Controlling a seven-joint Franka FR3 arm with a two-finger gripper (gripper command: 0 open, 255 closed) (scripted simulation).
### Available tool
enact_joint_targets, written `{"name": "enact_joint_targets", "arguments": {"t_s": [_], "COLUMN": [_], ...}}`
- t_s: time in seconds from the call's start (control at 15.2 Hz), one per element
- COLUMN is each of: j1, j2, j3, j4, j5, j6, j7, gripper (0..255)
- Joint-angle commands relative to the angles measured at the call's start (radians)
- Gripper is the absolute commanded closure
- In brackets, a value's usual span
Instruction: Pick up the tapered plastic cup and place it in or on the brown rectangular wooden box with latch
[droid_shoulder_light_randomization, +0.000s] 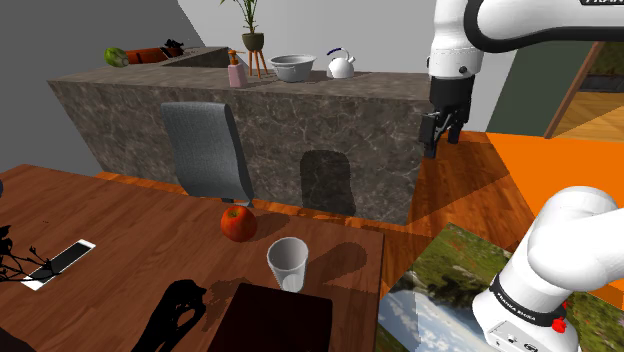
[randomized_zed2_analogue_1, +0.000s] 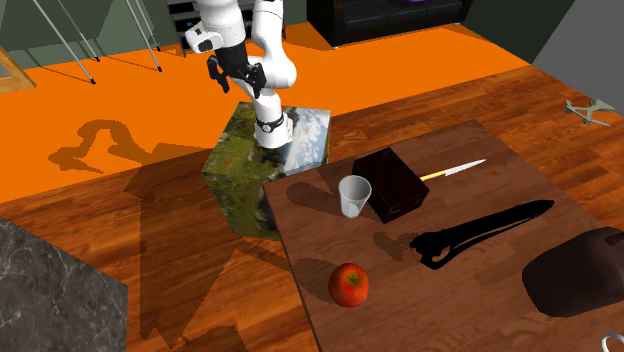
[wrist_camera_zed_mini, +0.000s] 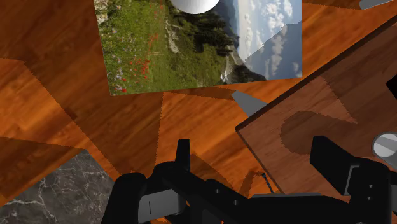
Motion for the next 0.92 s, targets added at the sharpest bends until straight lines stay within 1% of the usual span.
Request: {"name": "enact_joint_targets", "arguments": {"t_s": [0.0, 0.46, 0.86], "j1": [0.0, 0.049, 0.087], "j2": [0.0, 0.116, 0.258], "j3": [0.0, 0.097, 0.183], "j4": [0.0, -0.052, -0.049], "j5": [0.0, 0.108, 0.181], "j6": [0.0, 0.192, 0.361], "j7": [0.0, 0.08, 0.139], "gripper": [0, 0, 0]}}
